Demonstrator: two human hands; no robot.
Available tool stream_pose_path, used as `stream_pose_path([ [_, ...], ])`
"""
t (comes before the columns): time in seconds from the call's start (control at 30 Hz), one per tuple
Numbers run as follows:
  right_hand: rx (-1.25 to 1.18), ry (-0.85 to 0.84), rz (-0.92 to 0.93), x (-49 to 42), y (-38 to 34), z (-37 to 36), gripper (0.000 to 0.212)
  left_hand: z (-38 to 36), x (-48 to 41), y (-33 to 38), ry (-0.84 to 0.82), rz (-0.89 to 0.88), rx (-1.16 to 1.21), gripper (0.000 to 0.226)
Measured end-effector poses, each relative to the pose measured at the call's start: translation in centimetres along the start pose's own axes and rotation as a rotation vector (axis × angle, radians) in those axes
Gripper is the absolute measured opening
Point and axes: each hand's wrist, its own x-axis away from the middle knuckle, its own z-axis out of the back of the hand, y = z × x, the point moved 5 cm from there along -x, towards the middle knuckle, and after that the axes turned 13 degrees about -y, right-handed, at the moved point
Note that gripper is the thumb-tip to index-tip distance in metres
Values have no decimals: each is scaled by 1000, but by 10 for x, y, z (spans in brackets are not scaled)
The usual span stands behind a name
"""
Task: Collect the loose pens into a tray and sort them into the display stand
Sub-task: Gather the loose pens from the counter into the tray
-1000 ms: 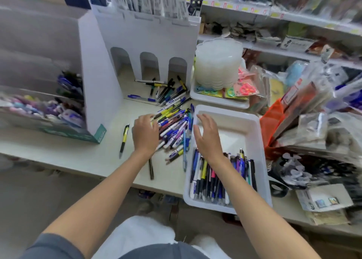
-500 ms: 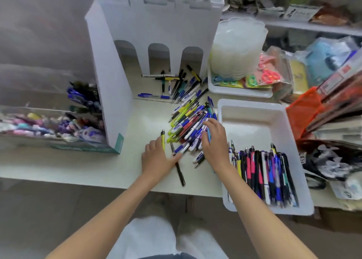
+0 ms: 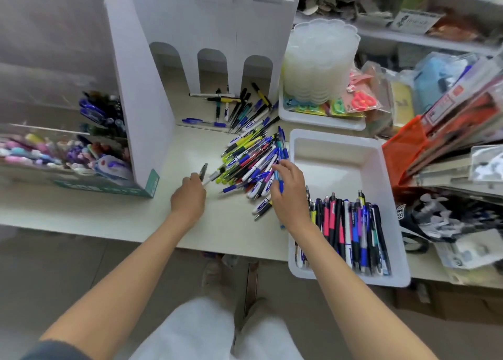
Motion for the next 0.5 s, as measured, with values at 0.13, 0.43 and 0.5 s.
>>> stream_pose_path([
  [0.13,-9,19,-3,-5,1,6,34,16,-7,-16,22,-50,278,17],
  [0.43,-44,32,-88,-41,1,-1,40,54,-86,78,-34,-178,217,35],
  [0.5,-48,63,-104,-47,2,1,40,49,-93,84,-74,-165,108,41],
])
